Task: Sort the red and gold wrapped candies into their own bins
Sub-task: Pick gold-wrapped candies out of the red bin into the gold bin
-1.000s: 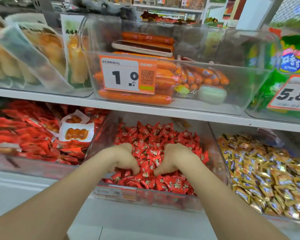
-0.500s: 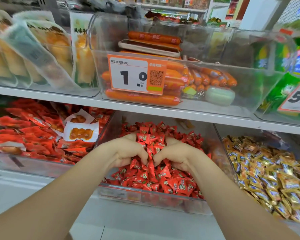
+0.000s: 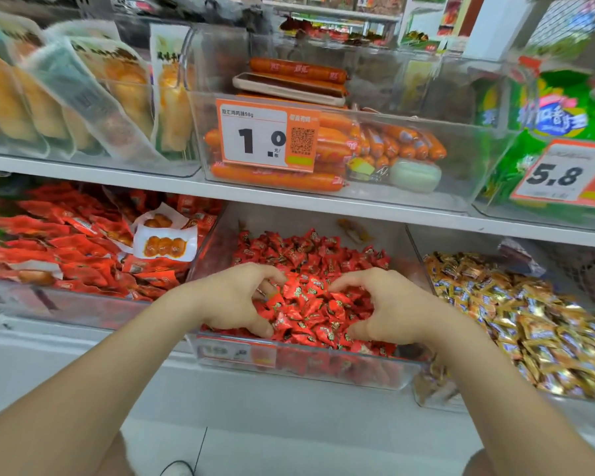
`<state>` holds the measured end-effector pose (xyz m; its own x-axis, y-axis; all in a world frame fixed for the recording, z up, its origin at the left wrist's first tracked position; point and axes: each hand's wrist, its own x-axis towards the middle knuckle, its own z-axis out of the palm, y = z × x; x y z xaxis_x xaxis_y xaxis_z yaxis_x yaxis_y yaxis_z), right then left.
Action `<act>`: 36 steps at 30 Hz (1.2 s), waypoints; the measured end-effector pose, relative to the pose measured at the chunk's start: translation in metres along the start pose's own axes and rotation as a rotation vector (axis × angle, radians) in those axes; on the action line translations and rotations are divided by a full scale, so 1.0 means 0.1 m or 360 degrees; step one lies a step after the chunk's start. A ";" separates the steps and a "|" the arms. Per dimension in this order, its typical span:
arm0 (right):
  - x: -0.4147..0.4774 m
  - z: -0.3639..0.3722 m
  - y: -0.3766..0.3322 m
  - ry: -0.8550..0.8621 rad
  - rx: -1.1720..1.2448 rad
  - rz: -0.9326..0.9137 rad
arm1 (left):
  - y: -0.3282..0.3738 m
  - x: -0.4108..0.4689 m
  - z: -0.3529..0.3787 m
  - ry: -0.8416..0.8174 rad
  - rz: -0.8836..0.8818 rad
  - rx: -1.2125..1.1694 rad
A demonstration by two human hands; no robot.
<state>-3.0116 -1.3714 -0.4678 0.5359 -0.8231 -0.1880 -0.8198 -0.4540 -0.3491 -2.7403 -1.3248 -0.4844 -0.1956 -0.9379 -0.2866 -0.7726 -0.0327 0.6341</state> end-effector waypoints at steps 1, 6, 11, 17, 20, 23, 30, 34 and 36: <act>-0.03 0.00 0.02 0.0004 -0.0033 0.0028 | -0.01 -0.01 -0.01 0.0033 0.0004 0.0032; -0.01 0.02 -0.06 0.0348 0.0073 -0.0122 | 0.03 0.02 0.01 0.0293 0.0086 0.0193; 0.15 0.18 -0.21 0.0236 0.0118 -0.0320 | 0.12 0.01 0.03 0.0436 0.0098 0.0235; 0.27 0.22 -0.20 0.0105 0.0132 -0.0289 | 0.11 -0.08 -0.06 0.0433 0.0010 0.0053; 0.17 0.08 -0.22 0.0180 0.0170 -0.0270 | 0.03 0.01 -0.06 0.0584 -0.0011 0.0220; 0.07 -0.03 -0.24 0.0224 0.0307 -0.0210 | 0.00 0.17 -0.01 0.0587 0.0004 0.0339; 0.23 0.05 -0.22 0.0571 0.0511 -0.0123 | -0.08 0.75 0.12 0.0476 0.0234 0.0590; 0.36 0.12 -0.22 0.0748 0.0532 -0.0127 | -0.23 0.89 0.12 0.0019 0.0201 0.0776; 0.42 0.14 -0.23 0.0763 0.0542 -0.0175 | -0.24 0.92 0.10 -0.0003 0.0221 0.0821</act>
<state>-2.9673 -1.3908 -0.4804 0.3980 -0.8757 0.2735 -0.6113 -0.4754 -0.6327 -2.7458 -1.4069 -0.5335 -0.3175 -0.9207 -0.2268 -0.9359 0.2659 0.2309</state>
